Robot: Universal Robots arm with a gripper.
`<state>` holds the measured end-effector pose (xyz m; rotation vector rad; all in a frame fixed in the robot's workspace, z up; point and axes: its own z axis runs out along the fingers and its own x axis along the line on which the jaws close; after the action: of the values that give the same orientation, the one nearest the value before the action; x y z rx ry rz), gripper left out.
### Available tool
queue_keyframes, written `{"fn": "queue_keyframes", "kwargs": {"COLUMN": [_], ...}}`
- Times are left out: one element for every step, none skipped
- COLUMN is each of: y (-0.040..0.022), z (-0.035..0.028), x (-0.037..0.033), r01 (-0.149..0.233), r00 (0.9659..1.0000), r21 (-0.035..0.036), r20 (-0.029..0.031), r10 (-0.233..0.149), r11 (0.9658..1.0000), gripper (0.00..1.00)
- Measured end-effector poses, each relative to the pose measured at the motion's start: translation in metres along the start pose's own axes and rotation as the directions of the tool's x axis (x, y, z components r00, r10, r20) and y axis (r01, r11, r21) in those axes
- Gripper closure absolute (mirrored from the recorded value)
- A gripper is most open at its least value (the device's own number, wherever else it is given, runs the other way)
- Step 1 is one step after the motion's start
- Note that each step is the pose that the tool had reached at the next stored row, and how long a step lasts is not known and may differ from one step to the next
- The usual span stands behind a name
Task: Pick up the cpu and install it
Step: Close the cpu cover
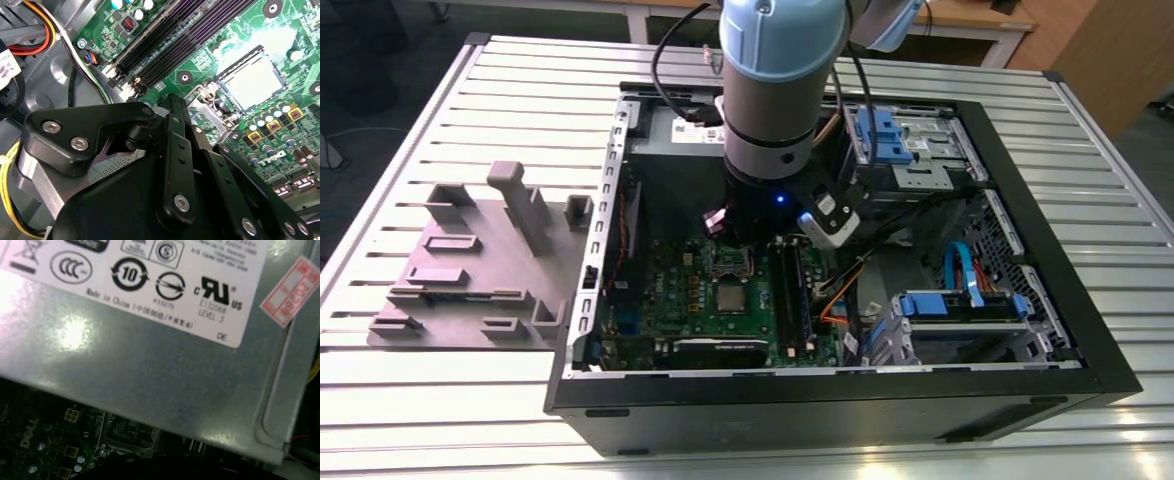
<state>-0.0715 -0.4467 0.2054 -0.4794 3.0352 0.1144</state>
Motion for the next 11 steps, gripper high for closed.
{"fn": "queue_keyframes", "kwargs": {"y": [-0.0005, -0.001, -0.0013, -0.0015, -0.0017, -0.0018, -0.0018, -0.0018, -0.0018, -0.0018, -0.0018], "z": [-0.0006, -0.0013, -0.002, -0.0027, -0.0032, -0.0032, -0.0032, -0.0032, -0.0033, -0.0033, -0.0034], "x": [0.0001, 0.0003, 0.0003, 0.0004, 0.0004, 0.0004, 0.0003, 0.0003, 0.0003, 0.0003, 0.0004], "r01": [0.0, 0.0, 0.0, 0.0, 0.0, 0.0, 0.0, 0.0, 0.0, 0.0, 0.0], "r00": [1.0, 1.0, 1.0, 1.0, 1.0, 1.0, 1.0, 1.0, 1.0, 1.0, 1.0], "r21": [0.0001, 0.0001, 0.0, -0.0001, -0.0002, -0.0004, -0.0005, -0.0005, -0.0004, -0.0003, -0.0003], "r20": [-0.0002, -0.0003, -0.0004, -0.0005, -0.0006, -0.0006, -0.0007, -0.0007, -0.0008, -0.0009, -0.0009], "r10": [0.0, 0.0, 0.0, 0.0, 0.0, 0.0, 0.0, 0.0, 0.0, 0.0, 0.0], "r11": [1.0, 1.0, 1.0, 1.0, 1.0, 1.0, 1.0, 1.0, 1.0, 1.0, 1.0], "gripper": [0.9, 0.9, 0.9, 0.9, 0.9, 0.9, 0.9, 0.9, 0.9, 0.9, 0.9]}}
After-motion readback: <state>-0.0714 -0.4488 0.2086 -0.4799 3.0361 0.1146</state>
